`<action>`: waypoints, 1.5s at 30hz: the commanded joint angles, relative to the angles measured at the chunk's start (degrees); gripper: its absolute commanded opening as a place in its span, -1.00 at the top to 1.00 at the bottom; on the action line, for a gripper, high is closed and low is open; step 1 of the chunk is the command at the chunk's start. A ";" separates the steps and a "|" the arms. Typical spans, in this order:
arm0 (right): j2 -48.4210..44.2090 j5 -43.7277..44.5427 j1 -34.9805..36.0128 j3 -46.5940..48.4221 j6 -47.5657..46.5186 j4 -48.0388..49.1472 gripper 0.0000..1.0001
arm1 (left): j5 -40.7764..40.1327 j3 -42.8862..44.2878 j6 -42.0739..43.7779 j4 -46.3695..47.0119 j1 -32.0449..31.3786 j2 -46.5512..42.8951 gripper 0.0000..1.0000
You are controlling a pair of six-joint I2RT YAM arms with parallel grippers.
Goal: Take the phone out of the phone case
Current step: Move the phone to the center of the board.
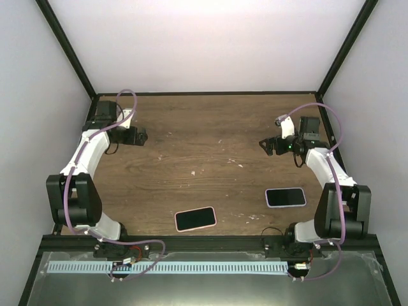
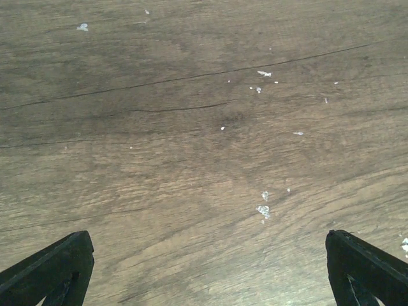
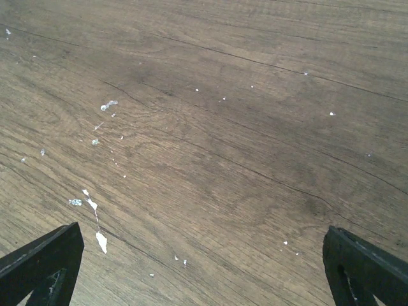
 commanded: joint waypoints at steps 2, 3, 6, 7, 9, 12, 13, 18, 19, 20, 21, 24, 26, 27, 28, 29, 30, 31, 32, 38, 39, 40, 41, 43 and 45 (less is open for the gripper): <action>-1.77 -0.93 0.09 2.39 1.21 0.04 -1.00 | 2.67 1.97 -0.64 -0.03 -0.37 -0.93 -1.00; -2.22 -0.94 0.05 2.32 1.33 0.05 -1.00 | 1.34 1.76 -1.45 0.94 -0.46 -1.32 -1.00; -4.25 -1.20 0.05 1.69 1.61 0.34 -1.00 | 0.27 2.22 -1.17 2.17 -0.48 -2.14 -1.00; -4.84 -1.34 0.04 1.53 1.55 0.21 -1.00 | 0.57 2.71 -0.54 1.52 -0.48 -1.88 -0.99; -5.53 -1.40 0.05 1.42 1.56 -0.30 -1.00 | 2.26 4.23 1.63 -1.08 -0.44 -1.18 -1.00; -6.86 -1.73 0.03 0.99 1.25 -0.96 -1.00 | 8.92 5.04 7.08 -4.40 -0.55 -1.59 -0.99; -7.30 -2.07 0.05 0.91 0.95 -1.10 -1.00 | 10.87 4.84 8.91 -5.18 -0.70 -2.22 -0.99; -9.18 -5.19 0.05 2.44 -1.65 -4.62 -1.00 | 19.48 2.43 16.14 -10.67 -4.23 -5.24 -1.00; -9.08 -5.86 0.05 2.92 -2.18 -6.05 -1.00 | 20.02 1.63 17.34 -12.07 -5.75 -5.50 -1.00; -9.02 -6.44 0.05 3.18 -2.49 -7.17 -1.00 | 19.76 0.76 18.74 -13.26 -7.81 -5.89 -1.00; -8.95 -6.78 0.05 3.26 -2.84 -8.09 -1.00 | 19.03 -0.64 20.08 -13.89 -10.08 -6.43 -1.00; -8.65 -8.48 0.05 3.33 -5.59 -11.06 -1.00 | 14.70 -6.44 23.74 -13.01 -17.74 -9.87 -1.00; -8.12 -10.08 0.05 4.11 -8.28 -14.20 -1.00 | 11.51 -10.38 24.80 -10.82 -23.65 -12.78 -0.99; -7.87 -10.97 0.05 4.67 -9.59 -15.71 -1.00 | 10.77 -11.97 25.08 -10.29 -26.30 -13.97 -0.99; -7.66 -11.63 0.05 5.05 -10.63 -16.90 -1.00 | 10.24 -13.42 25.13 -9.84 -28.88 -14.87 -0.99; -7.51 -11.74 0.05 5.15 -10.82 -17.45 -1.00 | 10.01 -14.79 25.06 -9.51 -31.21 -15.48 -0.99; -7.44 -11.86 0.05 5.12 -10.91 -17.69 -1.00 | 9.92 -16.18 25.00 -9.06 -33.54 -15.86 -1.00; -7.29 -12.00 0.05 5.16 -10.89 -17.87 -1.00 | 9.61 -17.68 24.94 -8.49 -35.71 -16.13 -0.99; -7.20 -12.11 0.04 5.09 -10.87 -17.89 -1.00 | 9.34 -19.05 24.94 -7.92 -38.02 -16.35 -1.00; -6.84 -13.12 0.05 3.37 -8.05 -16.49 -1.00 | 7.47 -24.71 26.85 -5.52 -43.89 -16.18 -0.99; -6.91 -13.40 0.05 2.95 -7.37 -16.08 -1.00 | 6.96 -25.35 26.89 -4.94 -45.04 -16.26 -1.00; -7.09 -13.65 0.05 2.56 -6.81 -15.80 -1.00 | 6.50 -25.96 26.73 -4.41 -46.25 -16.28 -1.00; -7.28 -13.79 0.05 2.15 -6.58 -15.57 -1.00 | 5.93 -26.48 26.42 -3.80 -47.48 -16.22 -1.00; -7.69 -13.81 0.05 1.49 -6.46 -15.66 -1.00 | 5.12 -27.51 25.98 -2.73 -49.46 -16.01 -1.00; -8.20 -13.43 0.05 0.86 -6.68 -15.71 -1.00 | 5.02 -28.32 25.56 -1.98 -50.83 -15.71 -1.00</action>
